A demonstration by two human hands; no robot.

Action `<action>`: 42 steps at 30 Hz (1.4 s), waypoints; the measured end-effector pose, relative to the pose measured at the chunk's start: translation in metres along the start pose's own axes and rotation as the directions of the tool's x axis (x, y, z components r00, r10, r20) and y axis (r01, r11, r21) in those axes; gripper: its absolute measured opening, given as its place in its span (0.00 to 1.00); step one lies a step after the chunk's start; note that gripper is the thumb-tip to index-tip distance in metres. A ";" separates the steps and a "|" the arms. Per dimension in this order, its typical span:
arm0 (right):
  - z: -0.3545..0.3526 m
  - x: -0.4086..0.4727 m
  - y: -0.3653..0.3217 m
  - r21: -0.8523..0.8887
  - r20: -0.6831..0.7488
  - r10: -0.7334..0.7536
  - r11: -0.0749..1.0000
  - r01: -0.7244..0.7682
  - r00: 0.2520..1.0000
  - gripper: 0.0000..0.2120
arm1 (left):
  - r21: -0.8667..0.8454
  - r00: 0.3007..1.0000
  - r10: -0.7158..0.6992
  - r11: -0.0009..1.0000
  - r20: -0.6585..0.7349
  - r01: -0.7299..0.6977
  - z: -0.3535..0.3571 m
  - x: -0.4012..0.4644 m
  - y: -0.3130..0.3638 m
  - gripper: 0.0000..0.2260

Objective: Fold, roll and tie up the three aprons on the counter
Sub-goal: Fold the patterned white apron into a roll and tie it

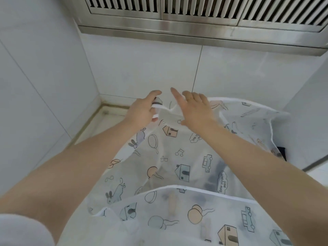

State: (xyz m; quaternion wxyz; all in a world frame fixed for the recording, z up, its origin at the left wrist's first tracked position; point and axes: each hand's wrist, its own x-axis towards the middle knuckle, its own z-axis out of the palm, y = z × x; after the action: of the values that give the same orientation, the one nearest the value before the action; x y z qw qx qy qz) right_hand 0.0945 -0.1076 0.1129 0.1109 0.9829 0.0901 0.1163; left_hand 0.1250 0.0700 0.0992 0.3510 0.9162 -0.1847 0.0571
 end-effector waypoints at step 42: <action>0.107 -0.044 0.002 0.188 0.495 -0.174 0.978 0.091 0.851 0.27 | -0.281 0.646 -0.755 0.647 -0.107 0.709 0.074 0.012 -0.092 0.37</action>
State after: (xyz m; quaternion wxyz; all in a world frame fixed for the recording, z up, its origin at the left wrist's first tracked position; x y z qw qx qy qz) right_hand 0.0791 -0.1392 0.0023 0.0604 0.9757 0.1341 -0.1626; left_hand 0.1695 0.0808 -0.0103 0.4577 0.8566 0.2376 -0.0124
